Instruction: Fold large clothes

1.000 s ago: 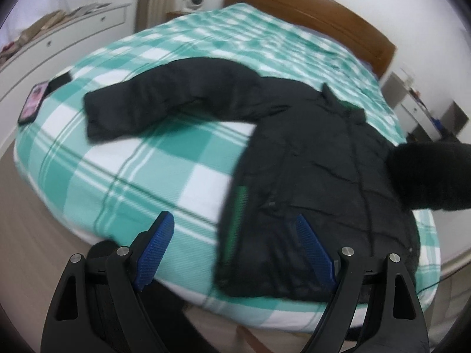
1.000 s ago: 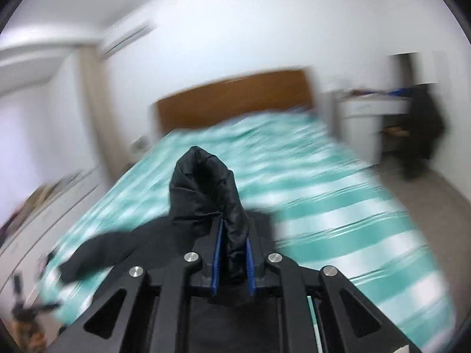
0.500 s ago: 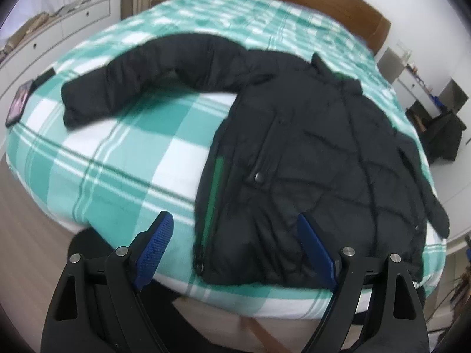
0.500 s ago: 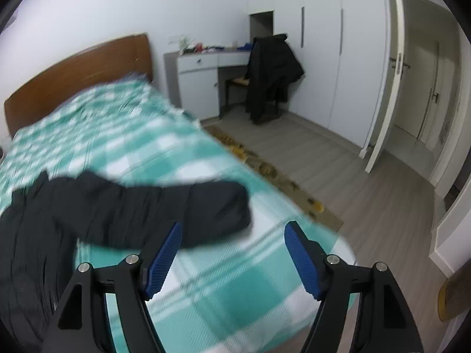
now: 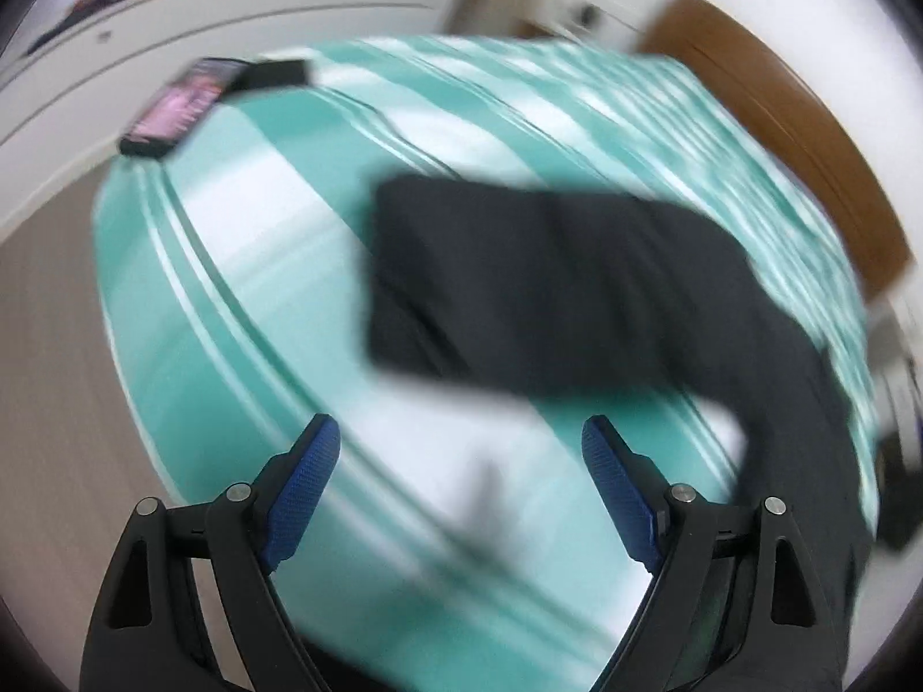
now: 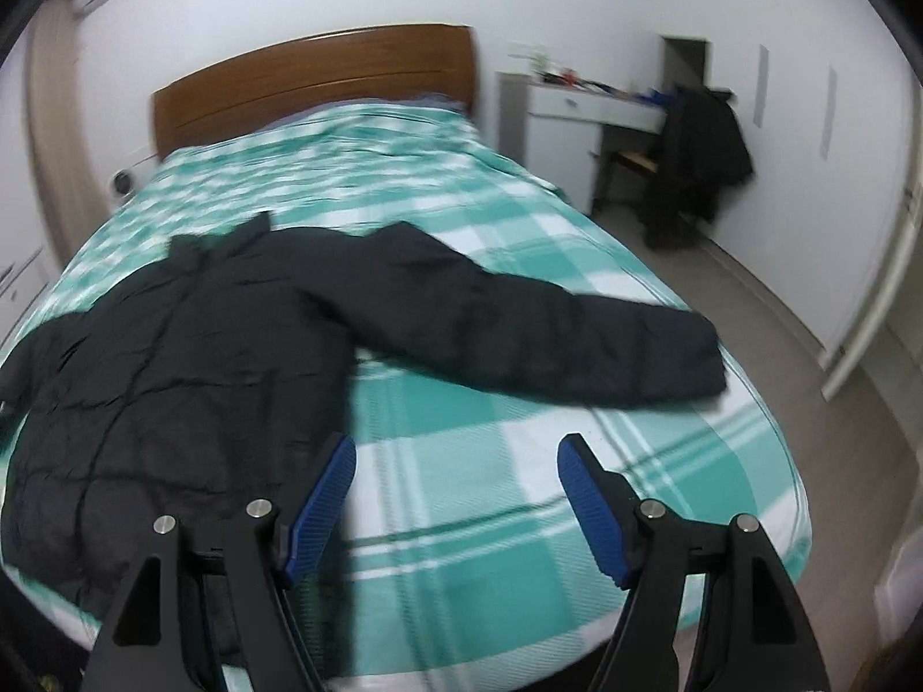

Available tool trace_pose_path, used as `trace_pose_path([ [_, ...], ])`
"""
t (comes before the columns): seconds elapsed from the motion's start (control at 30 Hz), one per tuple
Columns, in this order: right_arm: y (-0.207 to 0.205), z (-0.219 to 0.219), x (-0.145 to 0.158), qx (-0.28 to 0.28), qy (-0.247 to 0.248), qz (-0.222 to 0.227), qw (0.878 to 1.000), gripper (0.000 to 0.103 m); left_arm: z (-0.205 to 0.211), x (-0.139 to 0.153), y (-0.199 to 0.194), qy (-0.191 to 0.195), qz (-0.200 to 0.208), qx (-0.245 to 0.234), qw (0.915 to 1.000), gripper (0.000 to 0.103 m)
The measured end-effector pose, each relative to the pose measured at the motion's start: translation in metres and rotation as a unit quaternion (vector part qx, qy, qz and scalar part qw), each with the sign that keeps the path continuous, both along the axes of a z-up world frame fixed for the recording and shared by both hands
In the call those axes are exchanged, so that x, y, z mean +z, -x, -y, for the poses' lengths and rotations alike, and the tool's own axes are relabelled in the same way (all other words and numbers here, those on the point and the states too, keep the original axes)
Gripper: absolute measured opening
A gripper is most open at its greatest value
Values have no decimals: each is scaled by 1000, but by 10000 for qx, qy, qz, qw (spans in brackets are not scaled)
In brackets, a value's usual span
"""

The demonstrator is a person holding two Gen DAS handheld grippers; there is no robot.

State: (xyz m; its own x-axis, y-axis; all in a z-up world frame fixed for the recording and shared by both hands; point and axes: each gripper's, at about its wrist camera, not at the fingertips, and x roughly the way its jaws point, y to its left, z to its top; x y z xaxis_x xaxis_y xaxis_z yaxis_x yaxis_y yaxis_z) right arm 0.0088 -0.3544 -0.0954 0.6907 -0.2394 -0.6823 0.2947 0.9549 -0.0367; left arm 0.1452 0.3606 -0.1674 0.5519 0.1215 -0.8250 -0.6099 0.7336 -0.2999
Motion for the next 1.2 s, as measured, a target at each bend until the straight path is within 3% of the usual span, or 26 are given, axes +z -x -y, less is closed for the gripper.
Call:
trace_pose_path([
  [0.07, -3, -18, 2, 200, 53, -30, 9998, 74, -26, -11, -17, 203, -42, 260, 9994, 87],
  [0.13, -3, -34, 2, 374, 109, -77, 9992, 74, -39, -23, -31, 531, -22, 233, 9983, 84],
  [0.2, -3, -46, -2, 497, 119, -161, 9986, 74, -39, -30, -39, 525, -34, 119, 9985, 40],
  [0.23, -2, -50, -4, 543, 103, -218, 9982, 74, -36, -26, -41, 261, -123, 134, 9995, 36],
  [0.3, 1, -54, -5, 590, 95, -287, 9978, 74, -34, -12, -42, -202, -172, 95, 9996, 15],
  [0.43, 8, -55, 0, 599, 256, -206, 9977, 74, -37, 14, -44, -1106, -373, 213, 9929, 14],
  [0.53, 6, -54, 4, 579, 243, -108, 9980, 74, -20, 12, -55, -1637, -836, 24, 9830, 25],
  [0.57, 6, -53, 4, 564, 221, -84, 9981, 74, -15, 13, -54, -1723, -874, -7, 9812, 36],
  [0.6, 7, -52, 5, 534, 185, -42, 9984, 74, -10, 16, -52, -1745, -799, -63, 9814, 55],
  [0.67, 9, -51, 9, 496, 150, 42, 9986, 74, 6, 26, -37, -1743, -458, -163, 9835, 76],
  [0.7, 10, -50, 11, 470, 170, 64, 9987, 76, 16, 33, -27, -1752, -260, -250, 9839, 81],
  [0.9, 7, -36, 26, 263, 205, 212, 9992, 81, 88, 58, 8, -1664, 379, -1041, 9798, 98],
  [1.03, 9, -27, 43, 114, -98, 503, 9986, 81, 129, 72, 21, -1812, 759, -1304, 9718, 98],
  [1.13, 9, -28, 52, 48, -11, 447, 9990, 81, 155, 82, 28, -1896, 1035, -1526, 9644, 98],
  [1.2, 16, -29, 60, 137, 119, 705, 9973, 81, 166, 86, 29, -1733, 1120, -1810, 9616, 98],
])
